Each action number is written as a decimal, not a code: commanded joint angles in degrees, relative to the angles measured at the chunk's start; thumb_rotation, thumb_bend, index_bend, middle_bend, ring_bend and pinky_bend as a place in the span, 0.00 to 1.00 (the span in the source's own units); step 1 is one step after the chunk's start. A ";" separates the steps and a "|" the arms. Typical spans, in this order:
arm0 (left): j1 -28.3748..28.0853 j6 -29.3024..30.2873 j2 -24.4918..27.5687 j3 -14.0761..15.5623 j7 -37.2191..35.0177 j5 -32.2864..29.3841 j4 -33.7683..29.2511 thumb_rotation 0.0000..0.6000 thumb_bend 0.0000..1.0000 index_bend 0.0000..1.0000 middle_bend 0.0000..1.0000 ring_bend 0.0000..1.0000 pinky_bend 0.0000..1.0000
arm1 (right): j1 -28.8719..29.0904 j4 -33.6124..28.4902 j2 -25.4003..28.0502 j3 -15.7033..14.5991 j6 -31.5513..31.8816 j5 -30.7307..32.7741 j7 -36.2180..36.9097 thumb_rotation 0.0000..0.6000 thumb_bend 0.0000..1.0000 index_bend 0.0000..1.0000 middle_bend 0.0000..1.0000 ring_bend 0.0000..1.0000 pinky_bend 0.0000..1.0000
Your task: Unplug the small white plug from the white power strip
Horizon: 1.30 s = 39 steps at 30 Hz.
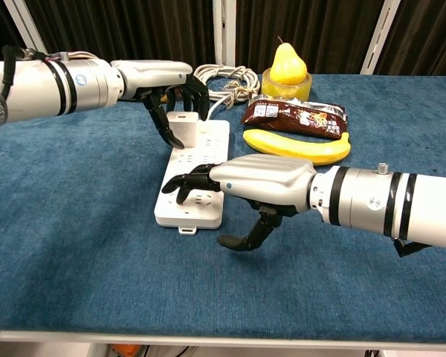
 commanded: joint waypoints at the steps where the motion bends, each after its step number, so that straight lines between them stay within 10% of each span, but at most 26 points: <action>1: -0.18 0.47 -0.79 0.29 -0.57 0.18 1.18 1.00 0.11 0.44 0.44 0.36 0.50 | 0.08 0.06 -0.01 -0.17 0.05 0.12 0.08 1.00 0.35 0.09 0.17 0.00 0.12; 13: -0.62 1.75 -2.20 1.50 -3.27 1.34 4.53 1.00 0.37 0.59 0.61 0.51 0.65 | 0.39 0.11 -0.09 -0.74 0.30 0.85 0.01 1.00 0.35 0.09 0.17 0.00 0.12; 39: -0.67 3.09 -0.64 1.94 -12.88 2.04 3.90 1.00 0.39 0.61 0.64 0.54 0.65 | 0.28 -1.13 0.32 -1.11 0.42 2.83 0.92 1.00 0.36 0.09 0.17 0.01 0.12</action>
